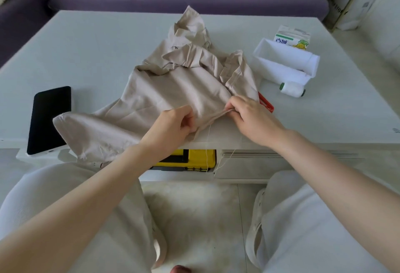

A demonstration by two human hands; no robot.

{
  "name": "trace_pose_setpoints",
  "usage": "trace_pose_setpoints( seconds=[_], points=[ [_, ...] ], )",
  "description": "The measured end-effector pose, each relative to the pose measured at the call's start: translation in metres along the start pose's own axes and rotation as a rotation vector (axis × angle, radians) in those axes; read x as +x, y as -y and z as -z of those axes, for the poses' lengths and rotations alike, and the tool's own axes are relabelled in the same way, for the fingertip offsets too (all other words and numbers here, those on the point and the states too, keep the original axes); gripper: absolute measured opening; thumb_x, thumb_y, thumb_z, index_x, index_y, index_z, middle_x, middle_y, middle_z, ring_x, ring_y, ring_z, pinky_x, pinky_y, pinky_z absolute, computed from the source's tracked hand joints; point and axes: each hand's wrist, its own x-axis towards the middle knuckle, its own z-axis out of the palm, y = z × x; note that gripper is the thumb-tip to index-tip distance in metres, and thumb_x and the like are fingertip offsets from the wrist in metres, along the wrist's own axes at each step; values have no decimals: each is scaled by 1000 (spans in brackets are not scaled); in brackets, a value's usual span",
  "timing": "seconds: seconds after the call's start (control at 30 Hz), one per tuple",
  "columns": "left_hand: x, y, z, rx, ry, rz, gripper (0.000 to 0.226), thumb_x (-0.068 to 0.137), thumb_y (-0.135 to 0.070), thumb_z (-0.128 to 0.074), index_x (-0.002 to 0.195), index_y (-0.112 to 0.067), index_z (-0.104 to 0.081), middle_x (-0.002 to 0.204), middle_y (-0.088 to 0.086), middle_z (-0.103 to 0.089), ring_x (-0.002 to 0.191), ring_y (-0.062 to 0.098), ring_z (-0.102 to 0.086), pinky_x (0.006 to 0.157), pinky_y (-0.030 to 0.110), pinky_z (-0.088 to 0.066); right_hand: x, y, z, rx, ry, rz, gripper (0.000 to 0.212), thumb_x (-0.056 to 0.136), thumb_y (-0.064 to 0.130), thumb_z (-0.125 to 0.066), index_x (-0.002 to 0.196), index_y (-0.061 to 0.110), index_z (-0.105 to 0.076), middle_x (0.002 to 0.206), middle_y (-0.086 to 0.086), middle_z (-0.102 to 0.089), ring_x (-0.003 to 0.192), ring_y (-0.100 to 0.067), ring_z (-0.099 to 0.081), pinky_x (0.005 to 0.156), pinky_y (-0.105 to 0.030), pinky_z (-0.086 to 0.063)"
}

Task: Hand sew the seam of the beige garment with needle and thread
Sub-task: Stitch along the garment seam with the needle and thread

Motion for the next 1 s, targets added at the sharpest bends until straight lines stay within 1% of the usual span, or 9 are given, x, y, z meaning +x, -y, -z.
trace_pose_setpoints(
  seconds=[0.13, 0.23, 0.4, 0.47, 0.63, 0.73, 0.87, 0.93, 1.0],
  points=[
    [1, 0, -3, 67, -8, -42, 19, 83, 3, -57, 74, -13, -52, 72, -1, -53, 68, 13, -47, 62, 22, -40, 1, -4, -7, 20, -5, -51, 9, 97, 13, -48, 99, 11, -57, 101, -5, -62, 89, -25, -57, 67, -35, -42],
    [1, -3, -7, 114, -35, -72, 8, 91, -9, -55, 85, -11, -61, 80, -5, -52, 72, 18, -52, 66, 35, -47, 2, -5, -11, 55, -3, -84, 9, 98, 15, -47, 97, 12, -56, 101, -4, -62, 90, -26, -57, 71, -41, -46],
    [3, -10, -18, 283, -7, -49, 24, 87, -41, -60, 87, -17, -54, 87, -9, -46, 76, 11, -45, 61, 24, -32, 3, -4, -14, 74, -26, -138, 11, 97, 15, -46, 99, 10, -56, 102, -5, -62, 92, -26, -57, 74, -41, -46],
    [4, -8, -20, 340, 12, -61, 24, 88, -38, -61, 88, -15, -52, 88, -7, -43, 77, 13, -42, 61, 24, -28, 4, -4, -14, 62, -30, -159, 13, 98, 14, -46, 101, 9, -56, 103, -6, -62, 93, -27, -57, 72, -39, -45],
    [5, -7, -19, 267, -55, -127, 14, 97, -21, -49, 91, -9, -52, 82, -2, -51, 70, 23, -52, 60, 37, -44, 6, -1, -16, 39, -32, -217, 17, 99, 14, -42, 105, 8, -56, 109, -8, -62, 98, -28, -55, 67, -32, -35],
    [7, -6, -21, 242, -83, -95, 12, 99, -20, -44, 105, -10, -47, 80, 4, -61, 67, 26, -56, 63, 43, -48, 6, 1, -16, 30, -33, -242, 17, 99, 14, -40, 105, 9, -56, 109, -7, -62, 98, -27, -55, 65, -30, -30],
    [11, -6, -22, 181, -72, -40, 21, 97, -24, -47, 113, -14, -55, 86, -6, -55, 79, 20, -55, 72, 35, -47, 8, 4, -17, 27, -49, -290, 19, 99, 14, -41, 107, 10, -57, 109, -6, -63, 99, -27, -55, 62, -27, -22],
    [13, -6, -24, 168, -83, -18, 19, 96, -28, -51, 109, -16, -60, 88, -8, -55, 83, 19, -56, 73, 34, -47, 9, 7, -17, 61, -65, -345, 19, 97, 13, -42, 107, 12, -57, 102, -4, -62, 92, -25, -55, 58, -29, -20],
    [14, -4, -26, 149, -83, 3, 18, 95, -30, -53, 104, -16, -61, 83, -9, -54, 80, 19, -56, 70, 34, -47, 11, 10, -16, 163, -74, -436, 21, 94, 11, -42, 110, 14, -54, 94, 2, -56, 75, -18, -51, 53, -28, -24]
  ],
)
